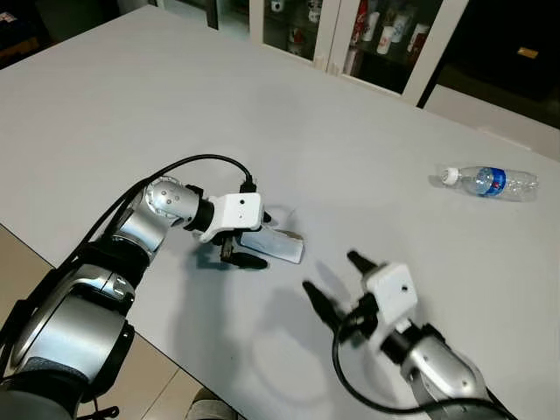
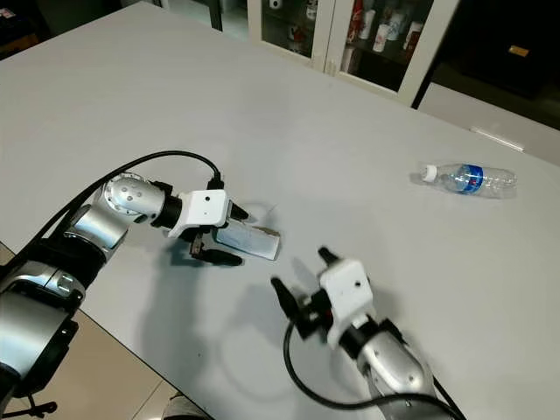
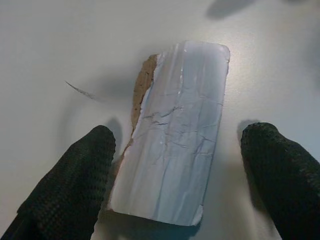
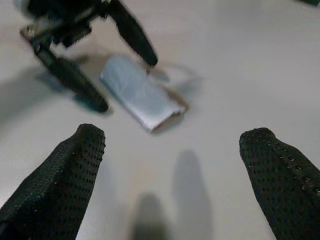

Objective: Picking trash to rubbish bin

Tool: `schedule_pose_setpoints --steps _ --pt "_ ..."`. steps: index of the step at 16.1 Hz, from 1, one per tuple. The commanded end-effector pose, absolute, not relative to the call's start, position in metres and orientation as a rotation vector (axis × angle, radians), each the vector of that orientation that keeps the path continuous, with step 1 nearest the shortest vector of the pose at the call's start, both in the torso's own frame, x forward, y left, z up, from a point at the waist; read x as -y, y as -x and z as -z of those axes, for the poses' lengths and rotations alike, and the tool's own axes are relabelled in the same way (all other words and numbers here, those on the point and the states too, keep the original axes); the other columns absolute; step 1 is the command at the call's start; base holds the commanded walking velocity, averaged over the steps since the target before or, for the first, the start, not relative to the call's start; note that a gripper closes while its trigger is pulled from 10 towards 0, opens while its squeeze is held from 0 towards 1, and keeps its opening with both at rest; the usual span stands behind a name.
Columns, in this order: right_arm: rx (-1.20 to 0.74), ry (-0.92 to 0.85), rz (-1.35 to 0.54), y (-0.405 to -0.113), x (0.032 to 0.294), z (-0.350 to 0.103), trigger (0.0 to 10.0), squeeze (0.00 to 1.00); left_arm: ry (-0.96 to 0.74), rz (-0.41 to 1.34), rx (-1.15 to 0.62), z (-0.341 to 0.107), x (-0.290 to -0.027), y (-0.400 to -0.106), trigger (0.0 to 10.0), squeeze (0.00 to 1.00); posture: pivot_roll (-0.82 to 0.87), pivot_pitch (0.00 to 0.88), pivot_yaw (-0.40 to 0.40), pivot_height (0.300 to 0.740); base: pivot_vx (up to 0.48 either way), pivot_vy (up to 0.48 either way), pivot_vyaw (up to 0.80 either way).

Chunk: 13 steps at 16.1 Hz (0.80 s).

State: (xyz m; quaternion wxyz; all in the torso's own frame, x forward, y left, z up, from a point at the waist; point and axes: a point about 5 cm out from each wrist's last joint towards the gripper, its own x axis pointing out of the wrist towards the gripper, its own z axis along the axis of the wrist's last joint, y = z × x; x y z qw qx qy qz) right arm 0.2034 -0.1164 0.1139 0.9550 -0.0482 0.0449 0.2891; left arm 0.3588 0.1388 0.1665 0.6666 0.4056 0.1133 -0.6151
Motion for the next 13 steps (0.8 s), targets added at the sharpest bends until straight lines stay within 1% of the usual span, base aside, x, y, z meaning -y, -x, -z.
schedule_pose_setpoints --steps 1,6,7,8,13 --pt "-0.107 0.09 -0.602 -0.2 0.117 -0.113 10.0 0.0 -0.953 1.38 -0.242 -0.172 -0.137 -0.362 10.0 1.0 0.24 0.155 -0.04 0.74 0.0 0.0 0.0" --pt "-0.113 0.088 -0.611 -0.198 0.118 -0.112 10.0 0.0 -1.012 1.351 -0.159 -0.182 -0.136 -0.366 10.0 1.0 0.24 0.155 -0.043 0.74 0.0 0.0 0.0" --pt "-0.114 0.088 -0.614 -0.198 0.118 -0.113 10.0 0.0 -1.032 1.351 -0.16 -0.181 -0.136 -0.366 10.0 0.88 0.24 0.155 -0.043 0.74 0.0 0.0 0.0" --pt "-0.116 0.086 -0.619 -0.197 0.118 -0.113 10.0 0.0 -1.078 1.35 -0.194 -0.175 -0.139 -0.366 10.0 0.0 0.24 0.155 -0.043 0.74 0.0 0.0 0.0" --pt "-0.125 0.078 -0.642 -0.193 0.116 -0.113 10.0 0.0 -1.12 1.354 -0.284 -0.16 -0.145 -0.365 10.0 0.0 0.23 0.167 -0.042 0.74 0.0 0.0 0.0"
